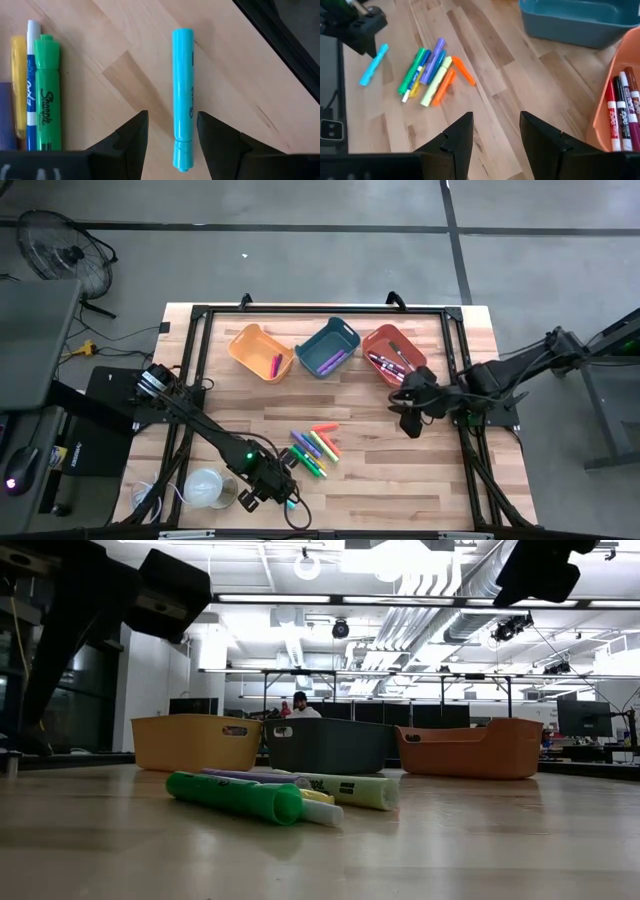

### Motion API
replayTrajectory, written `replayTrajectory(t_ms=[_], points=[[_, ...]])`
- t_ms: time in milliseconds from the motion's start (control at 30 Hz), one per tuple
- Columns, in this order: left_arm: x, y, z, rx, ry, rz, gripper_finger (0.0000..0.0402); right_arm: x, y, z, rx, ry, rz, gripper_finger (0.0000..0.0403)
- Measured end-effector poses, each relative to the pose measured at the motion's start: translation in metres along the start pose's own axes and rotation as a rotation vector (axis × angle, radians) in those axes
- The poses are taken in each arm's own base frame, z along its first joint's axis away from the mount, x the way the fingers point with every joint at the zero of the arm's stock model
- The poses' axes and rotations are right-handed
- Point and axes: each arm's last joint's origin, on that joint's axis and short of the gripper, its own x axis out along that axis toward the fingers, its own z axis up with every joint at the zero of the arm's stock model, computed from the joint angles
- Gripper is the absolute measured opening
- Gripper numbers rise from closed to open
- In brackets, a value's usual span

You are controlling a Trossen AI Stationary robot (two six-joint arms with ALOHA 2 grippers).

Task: Pick & Place Markers
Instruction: Put the blue highlighter pen into the blue bin

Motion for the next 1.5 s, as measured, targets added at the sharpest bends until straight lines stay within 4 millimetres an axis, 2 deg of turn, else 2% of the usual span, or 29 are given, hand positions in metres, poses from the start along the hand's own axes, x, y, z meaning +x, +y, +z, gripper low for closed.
replayTrajectory(t_ms=[200,400,533,700,900,1067,1200,1333,1433,1500], points=[[0.001,-0.006,0.001,0.012,-0.005,-0.007,0.0166,0.003,0.005,-0.003,0.021,-0.026,-0.032,0.0149],[0.016,-0.02,0.0,0.043,0.033,-0.015,0.0166,0.002,0.007,-0.004,0.043,-0.041,-0.029,0.0149],[0.026,-0.024,-0.002,0.03,0.066,0.072,0.0166,0.001,0.01,-0.005,0.047,-0.049,-0.019,0.0149],[0.028,-0.02,-0.002,0.015,0.068,0.138,0.0166,0.001,0.012,-0.003,0.057,-0.068,0.002,0.0149],[0.028,-0.023,0.001,0.059,0.04,0.046,0.0166,0.0,0.013,-0.002,0.065,-0.079,0.015,0.0149],[0.037,-0.015,0.001,0.054,0.045,0.149,0.0166,0.001,0.014,-0.002,0.067,-0.079,0.013,0.0149],[0.051,-0.007,-0.001,0.026,0.069,0.054,0.0166,0.003,0.015,-0.002,0.071,-0.074,0.018,0.0149],[0.068,-0.002,-0.008,0.016,0.131,0.037,0.0166,0.004,0.016,-0.003,0.069,-0.071,0.021,0.0149],[0.07,0.0,-0.009,0.013,0.141,0.036,0.0159,0.003,0.017,-0.003,0.07,-0.074,0.025,0.0149],[0.07,0.005,-0.01,0.007,0.14,0.041,0.014,0.003,0.018,-0.004,0.072,-0.072,0.027,0.0149]])
